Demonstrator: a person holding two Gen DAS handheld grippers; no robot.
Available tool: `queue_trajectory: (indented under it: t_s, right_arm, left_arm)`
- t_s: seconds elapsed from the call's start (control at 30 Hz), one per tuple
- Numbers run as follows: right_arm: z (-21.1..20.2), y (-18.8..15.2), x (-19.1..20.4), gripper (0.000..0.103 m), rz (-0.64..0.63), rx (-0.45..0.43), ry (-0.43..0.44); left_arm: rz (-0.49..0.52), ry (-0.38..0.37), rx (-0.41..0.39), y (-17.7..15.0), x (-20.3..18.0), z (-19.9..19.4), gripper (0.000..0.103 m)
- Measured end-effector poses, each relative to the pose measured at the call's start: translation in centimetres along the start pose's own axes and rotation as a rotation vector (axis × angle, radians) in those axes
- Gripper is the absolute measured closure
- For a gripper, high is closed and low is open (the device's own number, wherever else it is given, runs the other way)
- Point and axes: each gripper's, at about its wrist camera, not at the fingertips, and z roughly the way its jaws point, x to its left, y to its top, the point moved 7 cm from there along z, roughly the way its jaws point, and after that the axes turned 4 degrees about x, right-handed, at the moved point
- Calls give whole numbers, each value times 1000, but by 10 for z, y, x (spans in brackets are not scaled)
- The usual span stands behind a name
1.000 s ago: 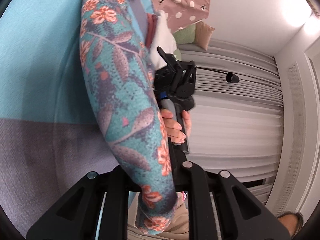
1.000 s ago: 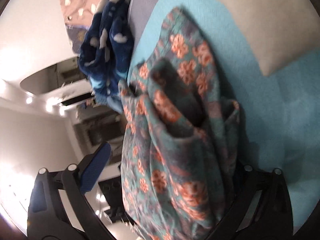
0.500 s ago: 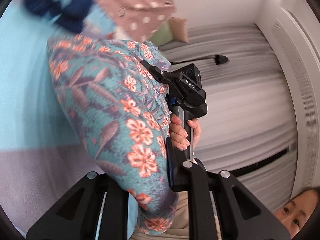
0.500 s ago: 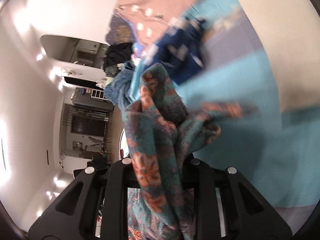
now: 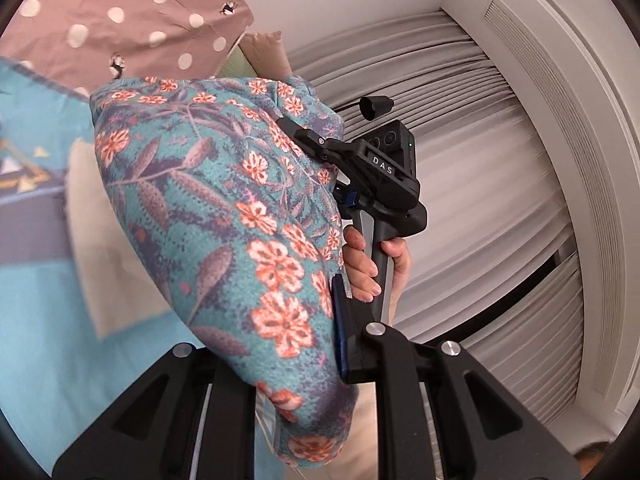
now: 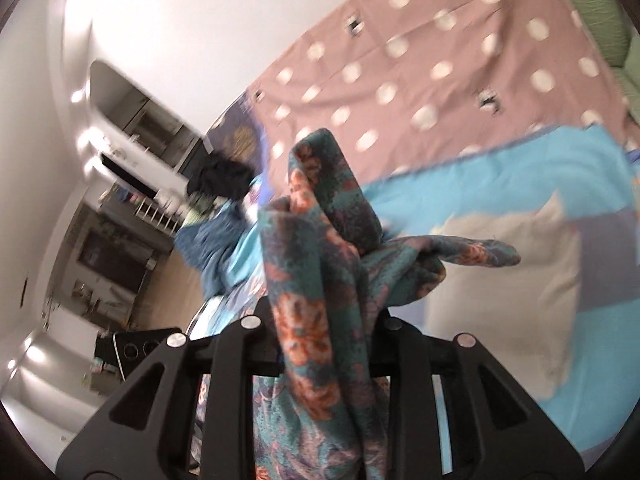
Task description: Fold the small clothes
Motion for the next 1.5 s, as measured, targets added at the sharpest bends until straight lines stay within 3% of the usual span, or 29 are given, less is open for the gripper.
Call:
queue_trajectory:
  t_s: [0.13,0.27,0.3,0.37,0.47,0.5,0.6,0.7,0.87,1.0,1.1,1.2,1.3,1.33,1.37,1.5]
  right_arm:
    - [42,15,-89,76,134,66,-60]
    - [93,-5,-183,75,288,146,-112]
    - [105,-15,-199,71,315,172,-134]
    - [117,-33,-228,54,369,211,-149]
    - [98,-48,-229,38,385,158,35]
    - [90,-51,-229,27,392,129,88]
    - [65,-80,-216,21,356,119,203]
    - [58,-117,-205,13,318,198,196]
    - [57,-148,-184,11,249,245,180]
    - [35,-125,-165,11,243,142,265]
    - [17,-107,-160,11,231,80,275]
    - [23,-112,-183,11,261,109,144]
    - [25,-137,-213,11,264,137,-99]
    - [18,-141,-216,12,227,98,-176]
    - [16,-141,-214,13,199,58,-190]
    - [2,-122,-160,14,-45,-177,-215]
  left_arm:
    - [-121,-34,28,2,68,32,87]
    - [-338,-86,73,-9,168,78,87]
    - [-394,-75,79,-18,192,86,87]
    - [-478,-96,110,-37,223,99,87]
    - [-507,-171,88,-38,231,99,87]
    - [-515,-189,81,-35,231,98,87]
    - [-525,-241,74,-33,223,96,79]
    - [-553,-296,59,-27,218,98,74]
    - [-560,-351,22,-24,207,100,74]
    - [-554,-307,40,-33,205,100,74]
    - [-525,-200,76,-37,208,107,74]
    - [-544,-43,146,-58,221,107,74]
    - [-447,171,182,-71,222,86,68]
    - [-408,211,191,-74,217,76,62]
    - [-386,228,191,-74,210,65,57]
    - [-211,301,71,-47,168,19,54]
